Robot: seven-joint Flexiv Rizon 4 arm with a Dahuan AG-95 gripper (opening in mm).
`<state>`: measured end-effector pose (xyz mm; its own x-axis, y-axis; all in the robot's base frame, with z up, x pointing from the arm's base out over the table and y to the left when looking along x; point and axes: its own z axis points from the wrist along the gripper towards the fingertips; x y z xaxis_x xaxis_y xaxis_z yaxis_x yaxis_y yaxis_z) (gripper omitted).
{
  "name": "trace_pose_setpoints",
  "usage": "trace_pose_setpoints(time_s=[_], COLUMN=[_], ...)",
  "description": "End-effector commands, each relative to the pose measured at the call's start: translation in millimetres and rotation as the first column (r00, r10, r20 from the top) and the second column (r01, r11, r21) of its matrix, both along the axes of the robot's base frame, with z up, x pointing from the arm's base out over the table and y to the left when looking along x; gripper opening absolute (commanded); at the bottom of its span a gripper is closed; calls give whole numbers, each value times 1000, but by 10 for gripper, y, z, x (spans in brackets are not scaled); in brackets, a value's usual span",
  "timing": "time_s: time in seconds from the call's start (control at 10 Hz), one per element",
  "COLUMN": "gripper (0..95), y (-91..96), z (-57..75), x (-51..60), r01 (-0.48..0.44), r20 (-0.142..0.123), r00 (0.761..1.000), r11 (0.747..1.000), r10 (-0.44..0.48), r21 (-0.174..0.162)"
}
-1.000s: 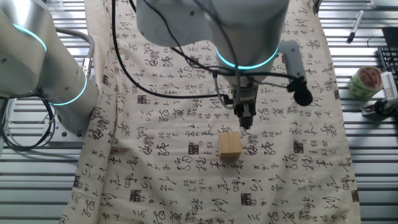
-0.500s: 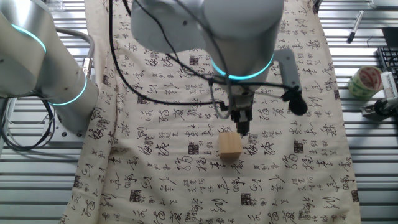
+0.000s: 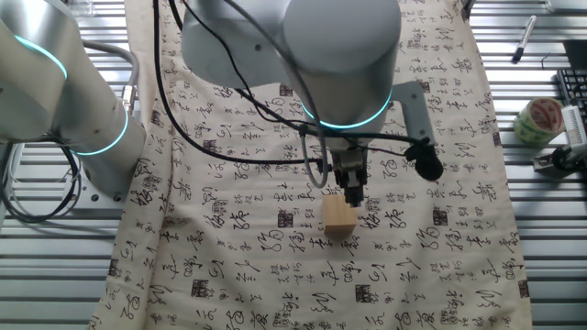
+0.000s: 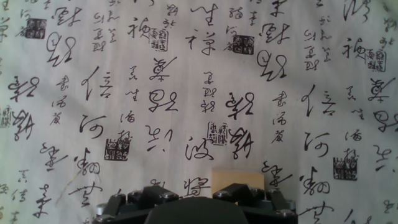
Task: Hold a small block with the gripper and sweep it from left to right on the table
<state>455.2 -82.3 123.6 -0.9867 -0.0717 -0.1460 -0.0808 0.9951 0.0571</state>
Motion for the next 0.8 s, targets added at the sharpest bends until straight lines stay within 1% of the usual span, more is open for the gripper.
trace_pose_setpoints(time_s=[0.1, 0.2, 0.3, 0.4, 0.6, 0.7, 0.8], gripper=[760, 760, 760, 760, 760, 760, 760], y=[-28, -47, -53, -53, -51, -47, -45], z=[-33, -53, -54, -54, -55, -58, -60], x=[-17, -33, -47, -48, -52, -61, -65], r01=[61, 65, 75, 74, 88, 92, 94], r20=[-8, -12, -17, -17, -21, -26, -36], r00=[998, 998, 997, 997, 996, 995, 995], r11=[998, 998, 997, 997, 995, 994, 994], r10=[-61, -65, -74, -74, -89, -94, -96], r21=[26, 11, 5, -30, -45, -56, -56])
